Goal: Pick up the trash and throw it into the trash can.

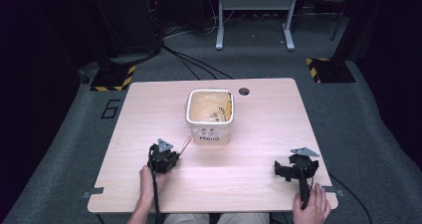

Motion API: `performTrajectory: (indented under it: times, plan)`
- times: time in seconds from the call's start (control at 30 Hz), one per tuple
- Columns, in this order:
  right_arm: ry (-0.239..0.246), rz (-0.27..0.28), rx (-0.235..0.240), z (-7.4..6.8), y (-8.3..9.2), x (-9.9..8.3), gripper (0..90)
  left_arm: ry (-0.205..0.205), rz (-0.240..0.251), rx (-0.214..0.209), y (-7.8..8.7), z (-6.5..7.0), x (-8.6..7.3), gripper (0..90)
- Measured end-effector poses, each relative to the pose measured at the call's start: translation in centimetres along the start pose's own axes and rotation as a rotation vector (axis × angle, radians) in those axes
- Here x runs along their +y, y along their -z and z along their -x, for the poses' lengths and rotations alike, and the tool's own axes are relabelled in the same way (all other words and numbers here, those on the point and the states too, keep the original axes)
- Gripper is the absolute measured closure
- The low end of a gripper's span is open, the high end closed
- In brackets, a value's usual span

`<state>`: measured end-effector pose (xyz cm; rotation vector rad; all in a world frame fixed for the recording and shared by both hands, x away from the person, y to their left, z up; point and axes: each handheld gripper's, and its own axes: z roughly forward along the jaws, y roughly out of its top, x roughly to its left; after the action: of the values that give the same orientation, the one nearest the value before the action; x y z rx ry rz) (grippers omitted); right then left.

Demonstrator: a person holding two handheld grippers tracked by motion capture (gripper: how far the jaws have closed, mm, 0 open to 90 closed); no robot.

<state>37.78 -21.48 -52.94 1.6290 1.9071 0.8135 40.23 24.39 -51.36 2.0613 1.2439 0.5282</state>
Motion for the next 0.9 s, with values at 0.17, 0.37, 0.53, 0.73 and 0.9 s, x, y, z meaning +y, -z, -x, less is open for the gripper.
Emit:
performTrajectory:
  times: [0.17, 0.37, 0.53, 0.73, 0.9]
  plan:
    - [0.001, -0.002, -0.002, 0.01, 0.01, 0.01, 0.0, -0.01, -0.032, 0.003, -0.34, -0.03, 0.1, 79.1]
    - [0.0, 0.001, -0.002, 0.0, -0.01, 0.0, 0.0, -0.027, -0.044, -0.001, -0.38, -0.03, 0.3, 79.1]
    - [0.0, 0.001, 0.0, 0.0, -0.01, 0.0, 0.0, -0.035, -0.04, 0.006, -0.36, 0.09, 0.27, 79.7]
    - [0.0, 0.001, 0.0, 0.0, -0.01, 0.0, 0.0, -0.034, -0.033, -0.001, -0.24, -0.06, 0.25, 84.4]
    - [0.001, 0.0, -0.001, 0.0, 0.0, 0.0, 0.0, -0.036, -0.04, -0.004, -0.4, -0.15, 0.27, 84.1]
